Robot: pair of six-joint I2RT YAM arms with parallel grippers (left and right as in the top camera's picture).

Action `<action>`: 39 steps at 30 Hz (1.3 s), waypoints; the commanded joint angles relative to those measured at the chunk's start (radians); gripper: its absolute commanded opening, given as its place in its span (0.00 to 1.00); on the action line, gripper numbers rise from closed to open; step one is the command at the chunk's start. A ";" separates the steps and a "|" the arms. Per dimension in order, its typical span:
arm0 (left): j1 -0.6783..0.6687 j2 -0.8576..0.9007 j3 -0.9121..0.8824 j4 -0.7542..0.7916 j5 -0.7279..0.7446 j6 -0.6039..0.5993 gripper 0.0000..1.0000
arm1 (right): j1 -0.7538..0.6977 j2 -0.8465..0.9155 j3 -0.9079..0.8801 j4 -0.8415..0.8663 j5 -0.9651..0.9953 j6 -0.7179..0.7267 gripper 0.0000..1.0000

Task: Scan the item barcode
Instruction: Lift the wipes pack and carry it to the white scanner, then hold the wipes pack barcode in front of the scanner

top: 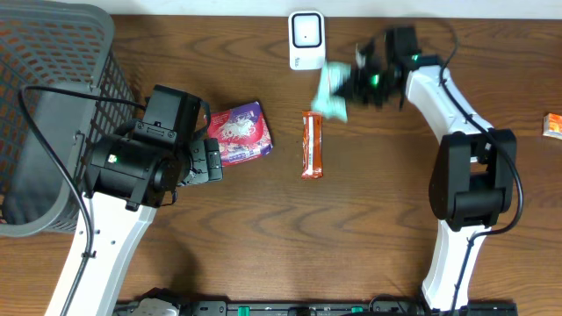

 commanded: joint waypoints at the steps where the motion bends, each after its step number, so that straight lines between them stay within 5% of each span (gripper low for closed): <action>1: 0.005 0.000 -0.004 -0.004 -0.003 0.002 0.98 | 0.018 -0.010 0.066 0.141 -0.013 0.224 0.01; 10: 0.005 0.000 -0.004 -0.004 -0.003 0.002 0.98 | 0.101 0.056 0.066 0.458 0.226 0.459 0.01; 18: 0.005 0.000 -0.004 -0.004 -0.003 0.002 0.98 | 0.113 0.164 0.066 0.637 0.228 0.586 0.01; 39: 0.005 0.000 -0.004 -0.004 -0.003 0.002 0.98 | 0.119 0.170 0.118 0.718 0.251 0.619 0.01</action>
